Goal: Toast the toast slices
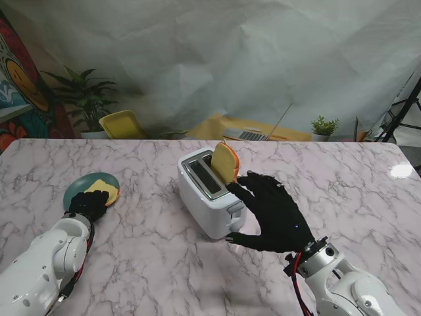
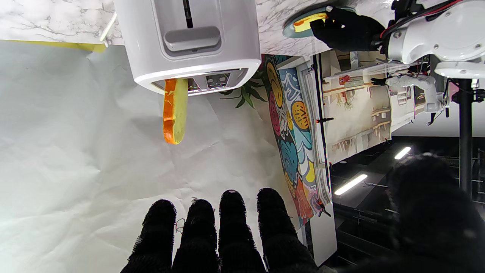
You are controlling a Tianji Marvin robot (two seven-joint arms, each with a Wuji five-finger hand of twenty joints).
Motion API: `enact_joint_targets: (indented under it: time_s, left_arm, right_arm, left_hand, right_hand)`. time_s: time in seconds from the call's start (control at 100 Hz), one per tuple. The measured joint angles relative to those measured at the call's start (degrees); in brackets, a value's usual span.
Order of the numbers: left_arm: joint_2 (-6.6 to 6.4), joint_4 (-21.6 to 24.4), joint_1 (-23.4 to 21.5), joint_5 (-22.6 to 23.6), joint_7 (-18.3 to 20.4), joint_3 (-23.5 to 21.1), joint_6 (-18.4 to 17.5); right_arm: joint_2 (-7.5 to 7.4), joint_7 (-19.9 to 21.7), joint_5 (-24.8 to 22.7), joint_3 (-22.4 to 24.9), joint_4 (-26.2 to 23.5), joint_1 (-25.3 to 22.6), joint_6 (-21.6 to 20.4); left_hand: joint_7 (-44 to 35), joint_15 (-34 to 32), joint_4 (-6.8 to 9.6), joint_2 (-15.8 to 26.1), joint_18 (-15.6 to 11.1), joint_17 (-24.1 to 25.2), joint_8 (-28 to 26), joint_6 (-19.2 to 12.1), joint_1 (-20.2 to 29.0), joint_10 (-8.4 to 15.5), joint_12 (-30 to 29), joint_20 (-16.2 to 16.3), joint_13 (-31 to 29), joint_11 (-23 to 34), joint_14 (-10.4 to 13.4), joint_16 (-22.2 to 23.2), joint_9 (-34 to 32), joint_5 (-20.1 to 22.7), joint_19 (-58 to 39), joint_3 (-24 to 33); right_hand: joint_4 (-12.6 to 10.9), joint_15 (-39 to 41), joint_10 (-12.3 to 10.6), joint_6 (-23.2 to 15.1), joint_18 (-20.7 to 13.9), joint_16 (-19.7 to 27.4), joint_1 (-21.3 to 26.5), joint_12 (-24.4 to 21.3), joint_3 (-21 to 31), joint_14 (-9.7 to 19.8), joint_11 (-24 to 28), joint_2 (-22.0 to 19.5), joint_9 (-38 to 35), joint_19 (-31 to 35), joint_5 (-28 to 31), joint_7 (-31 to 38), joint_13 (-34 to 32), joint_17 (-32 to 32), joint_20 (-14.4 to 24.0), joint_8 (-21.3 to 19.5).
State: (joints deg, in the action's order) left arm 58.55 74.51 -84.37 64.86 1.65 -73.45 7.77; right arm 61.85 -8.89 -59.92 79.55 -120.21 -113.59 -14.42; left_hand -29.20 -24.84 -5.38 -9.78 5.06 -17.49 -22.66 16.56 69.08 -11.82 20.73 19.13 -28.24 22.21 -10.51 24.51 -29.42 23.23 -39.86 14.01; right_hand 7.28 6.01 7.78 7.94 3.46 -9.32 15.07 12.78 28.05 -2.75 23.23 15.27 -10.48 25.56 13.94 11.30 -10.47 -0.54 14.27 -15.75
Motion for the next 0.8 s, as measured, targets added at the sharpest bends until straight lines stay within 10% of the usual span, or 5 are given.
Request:
enact_joint_targets:
  time_s: [0.8]
  left_arm:
    - [0.1,-1.2,-0.02,0.79,-3.86,-2.8,-3.45]
  right_arm:
    - [0.04,-0.79,-0.12,-0.23,0.53,0.29,-0.01]
  left_hand:
    - [-18.15,-5.88,-1.61,-3.0,0.41,-5.33,-2.76,-6.61,0.2,4.41,14.81,3.0,-12.45,0.74,1.97,16.88,-15.75,4.26,-10.79,9.54]
  right_hand:
    - [0.0,0.0,0.02,0.0,0.0,0.0,0.0,0.37,-0.14,0.0,0.8,-0.65,0.0,6.08,0.02,1.29,-0.53,-1.48,-2.7,1.41]
